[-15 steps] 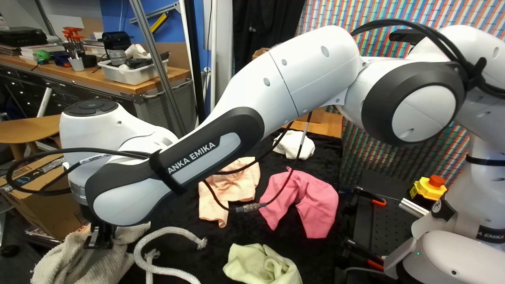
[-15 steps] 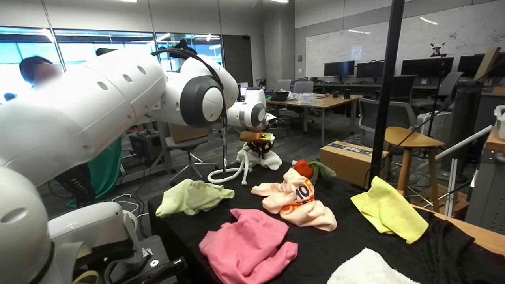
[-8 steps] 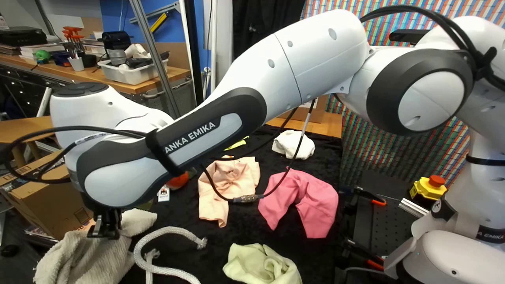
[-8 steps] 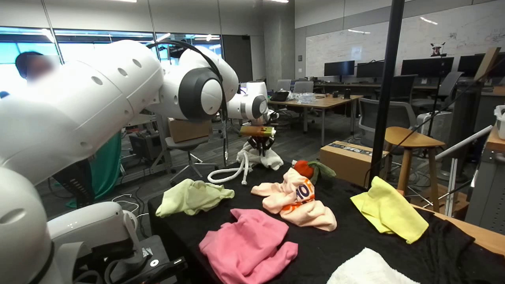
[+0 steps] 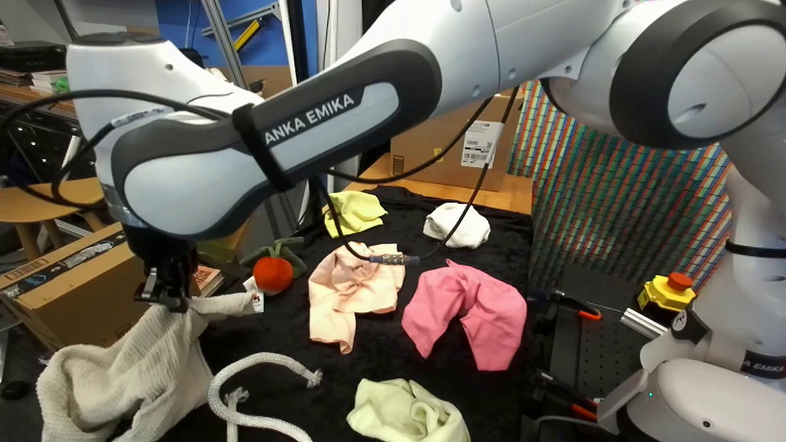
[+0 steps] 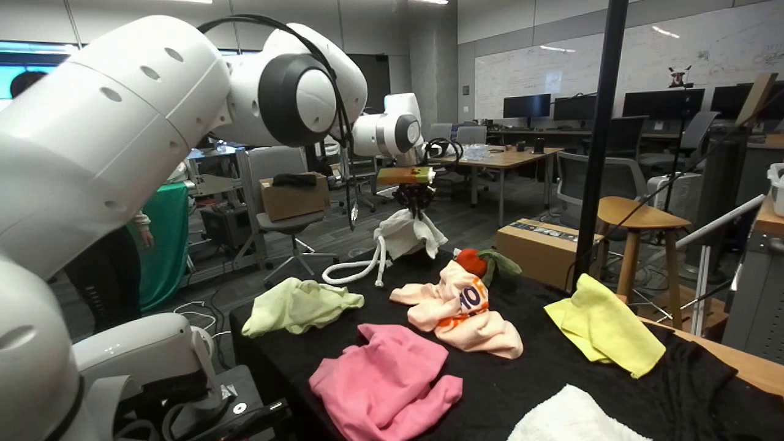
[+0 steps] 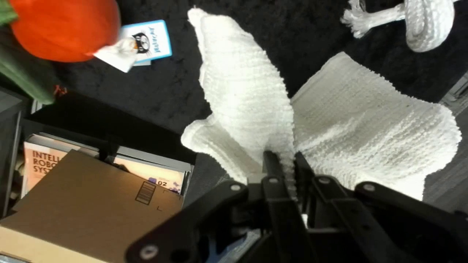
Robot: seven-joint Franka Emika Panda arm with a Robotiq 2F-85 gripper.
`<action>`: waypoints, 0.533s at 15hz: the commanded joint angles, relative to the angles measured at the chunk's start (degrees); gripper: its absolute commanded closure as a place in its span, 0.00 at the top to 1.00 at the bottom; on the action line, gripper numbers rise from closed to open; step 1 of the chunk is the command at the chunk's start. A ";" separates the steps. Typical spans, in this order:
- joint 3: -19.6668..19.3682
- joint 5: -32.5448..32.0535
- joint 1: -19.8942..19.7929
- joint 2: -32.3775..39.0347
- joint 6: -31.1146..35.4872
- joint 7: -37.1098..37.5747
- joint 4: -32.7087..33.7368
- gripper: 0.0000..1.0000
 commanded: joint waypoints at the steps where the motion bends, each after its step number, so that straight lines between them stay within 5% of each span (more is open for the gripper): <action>1: -1.61 -0.59 -1.43 -11.30 1.34 1.81 -12.45 0.07; 8: -5.33 -0.94 -3.59 -27.39 4.89 3.07 -27.66 0.06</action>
